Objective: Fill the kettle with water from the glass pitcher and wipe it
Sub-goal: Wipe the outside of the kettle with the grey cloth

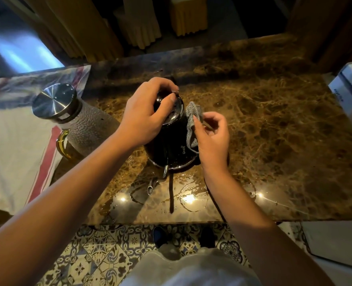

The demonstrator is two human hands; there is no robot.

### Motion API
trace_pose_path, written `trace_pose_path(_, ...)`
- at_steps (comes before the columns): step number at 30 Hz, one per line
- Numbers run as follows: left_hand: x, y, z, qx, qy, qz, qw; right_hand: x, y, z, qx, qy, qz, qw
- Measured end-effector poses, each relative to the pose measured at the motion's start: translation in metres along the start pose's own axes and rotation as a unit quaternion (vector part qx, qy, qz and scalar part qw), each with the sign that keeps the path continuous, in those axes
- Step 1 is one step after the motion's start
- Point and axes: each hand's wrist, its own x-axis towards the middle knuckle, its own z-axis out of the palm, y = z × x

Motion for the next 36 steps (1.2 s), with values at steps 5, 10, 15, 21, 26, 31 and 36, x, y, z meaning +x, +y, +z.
trace_pose_path(5,0.001,-0.001,0.002,0.017,0.007,0.015,1.0,-0.009,0.006,0.015,-0.024,-0.073,0.045,0.996)
trace_pose_path(10,0.001,0.0,0.001,0.013,0.01,0.02,1.0,-0.014,0.003,0.016,-0.005,-0.067,0.054,0.996)
trace_pose_path(15,0.001,0.0,0.001,0.006,0.01,0.017,1.0,-0.023,-0.01,0.014,-0.004,-0.042,0.023,0.999)
trace_pose_path(21,0.0,0.004,0.001,0.0,0.008,0.009,1.0,-0.007,-0.024,0.029,-0.023,-0.117,-0.013,0.993)
trace_pose_path(26,0.001,0.0,0.001,0.034,0.02,0.034,0.999,0.03,-0.025,0.031,-0.071,-0.157,0.027,0.985)
trace_pose_path(31,0.003,-0.003,0.003,0.062,0.008,0.041,0.997,0.05,-0.012,0.026,-0.103,-0.177,0.107,0.973)
trace_pose_path(36,0.001,-0.002,0.003,0.061,0.003,0.035,0.998,0.023,0.011,0.003,-0.103,-0.165,0.098,0.976)
